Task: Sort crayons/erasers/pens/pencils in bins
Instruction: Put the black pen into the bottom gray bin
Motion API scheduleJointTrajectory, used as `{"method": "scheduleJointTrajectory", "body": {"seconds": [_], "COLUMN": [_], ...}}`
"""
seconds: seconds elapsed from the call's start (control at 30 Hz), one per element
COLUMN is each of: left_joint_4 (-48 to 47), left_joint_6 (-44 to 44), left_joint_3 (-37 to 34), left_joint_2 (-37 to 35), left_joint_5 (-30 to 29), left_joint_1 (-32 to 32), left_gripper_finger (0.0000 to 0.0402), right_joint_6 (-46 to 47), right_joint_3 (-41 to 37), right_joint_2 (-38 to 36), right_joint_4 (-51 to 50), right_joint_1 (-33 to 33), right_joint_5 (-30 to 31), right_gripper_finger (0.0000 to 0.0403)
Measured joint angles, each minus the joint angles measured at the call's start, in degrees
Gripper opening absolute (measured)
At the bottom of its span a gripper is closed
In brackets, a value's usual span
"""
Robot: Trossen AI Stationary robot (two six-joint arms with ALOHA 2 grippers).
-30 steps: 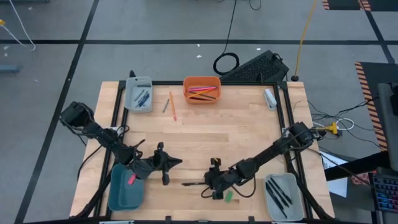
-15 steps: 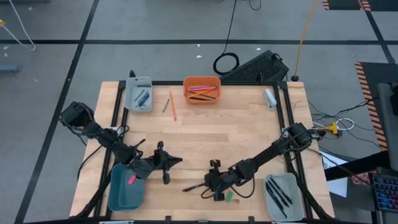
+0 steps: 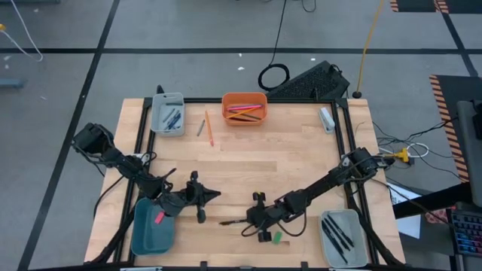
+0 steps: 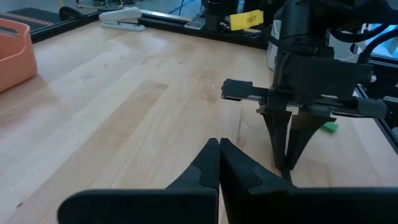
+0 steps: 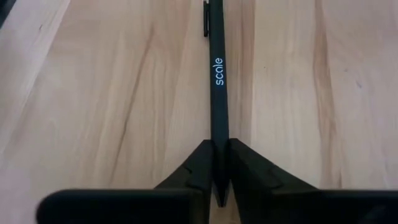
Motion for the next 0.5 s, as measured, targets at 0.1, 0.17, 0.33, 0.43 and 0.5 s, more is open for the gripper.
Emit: {"method": "scheduleJointTrajectory", "body": {"seconds": [0.1, 0.17, 0.33, 0.43, 0.5], "left_joint_4": [0.01, -0.01, 0.05, 0.26, 0.32], "left_joint_6": [-0.51, -0.90, -0.93, -0.79, -0.33], "left_joint_3": [0.00, 0.02, 0.02, 0.04, 0.04], "left_joint_2": [0.00, 0.00, 0.00, 0.00, 0.00], "left_joint_5": [0.00, -0.01, 0.00, 0.00, -0.02], "left_joint_1": [0.00, -0.11, -0.78, -0.91, -0.90], "left_gripper_finger": [0.0001, 0.0001, 0.0001, 0.0001, 0.0001], "right_joint_6": [1.65, 3.21, 10.03, 13.46, 16.07], "right_joint_3": [0.00, -0.04, -0.29, -0.60, -0.36], "right_joint_2": [-0.93, -2.14, -7.91, -11.74, -14.63], "right_joint_4": [-1.80, -3.51, -9.53, -14.39, -16.39], "right_joint_1": [-0.04, -0.04, -0.26, -0.27, -0.05], "right_joint_5": [-0.69, -1.51, -2.77, -2.39, -1.45], "right_gripper_finger": [0.0025, 0.0025, 0.0041, 0.0042, 0.0037]}}
